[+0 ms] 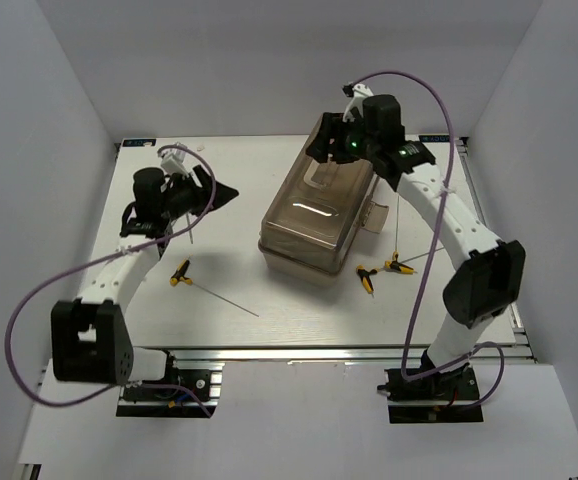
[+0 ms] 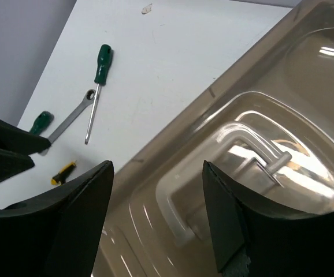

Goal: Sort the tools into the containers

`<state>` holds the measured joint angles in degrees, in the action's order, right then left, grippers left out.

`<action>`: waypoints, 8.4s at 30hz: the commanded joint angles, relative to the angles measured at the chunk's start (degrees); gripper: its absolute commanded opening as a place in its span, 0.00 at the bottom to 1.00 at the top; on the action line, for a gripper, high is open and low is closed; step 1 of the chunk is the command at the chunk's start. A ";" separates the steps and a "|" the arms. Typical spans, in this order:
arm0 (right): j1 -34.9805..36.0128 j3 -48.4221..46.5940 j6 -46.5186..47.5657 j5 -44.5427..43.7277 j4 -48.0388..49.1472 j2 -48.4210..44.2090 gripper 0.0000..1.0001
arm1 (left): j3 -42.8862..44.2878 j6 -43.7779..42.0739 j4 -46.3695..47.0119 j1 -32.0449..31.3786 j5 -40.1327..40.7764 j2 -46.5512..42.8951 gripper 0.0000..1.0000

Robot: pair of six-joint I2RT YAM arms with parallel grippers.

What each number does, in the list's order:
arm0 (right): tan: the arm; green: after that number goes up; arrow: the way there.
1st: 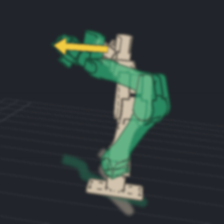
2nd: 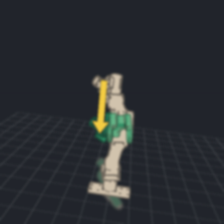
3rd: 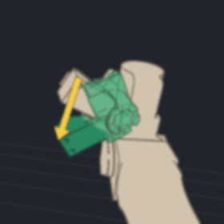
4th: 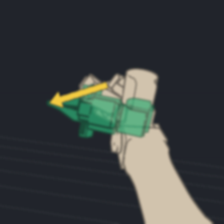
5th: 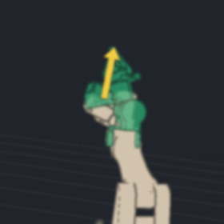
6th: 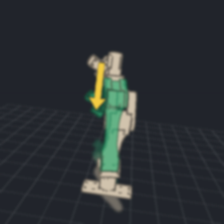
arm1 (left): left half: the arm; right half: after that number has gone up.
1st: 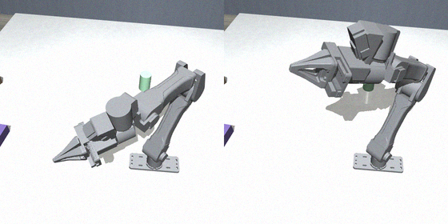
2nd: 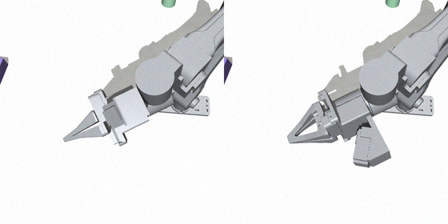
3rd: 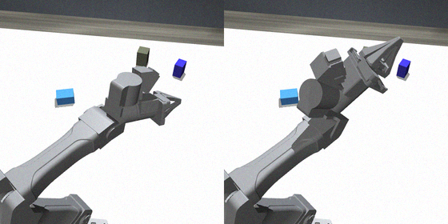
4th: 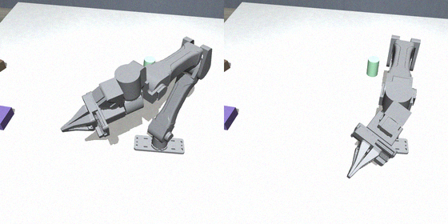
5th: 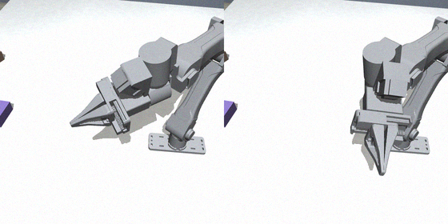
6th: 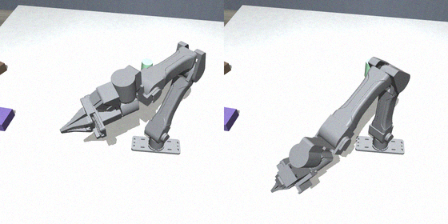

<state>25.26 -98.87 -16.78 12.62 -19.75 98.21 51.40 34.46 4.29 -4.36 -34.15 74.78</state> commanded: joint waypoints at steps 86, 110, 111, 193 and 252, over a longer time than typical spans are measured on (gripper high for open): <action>-1.00 12.47 -35.34 5.83 10.78 -3.91 0.36 | 28.06 -9.15 2.38 -22.80 1.20 22.86 0.75; -1.79 14.40 -37.01 8.03 13.06 -4.87 0.38 | 35.26 -5.63 -0.51 -26.84 1.10 32.70 0.60; -1.96 14.67 -37.01 8.21 13.76 -5.05 0.43 | 35.61 -5.19 -1.21 -26.93 2.15 32.88 0.57; -3.81 26.36 -10.82 -4.97 3.23 -4.79 0.68 | 24.02 28.55 21.18 -4.60 -8.56 22.16 0.00; -10.84 46.83 -18.12 -11.83 7.27 -12.25 0.00 | 13.54 38.93 37.37 10.51 -17.26 32.25 0.19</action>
<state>15.38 -54.81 -35.00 5.32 -11.38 86.61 61.78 72.97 37.80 6.02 -48.51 105.67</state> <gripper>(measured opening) 0.124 0.238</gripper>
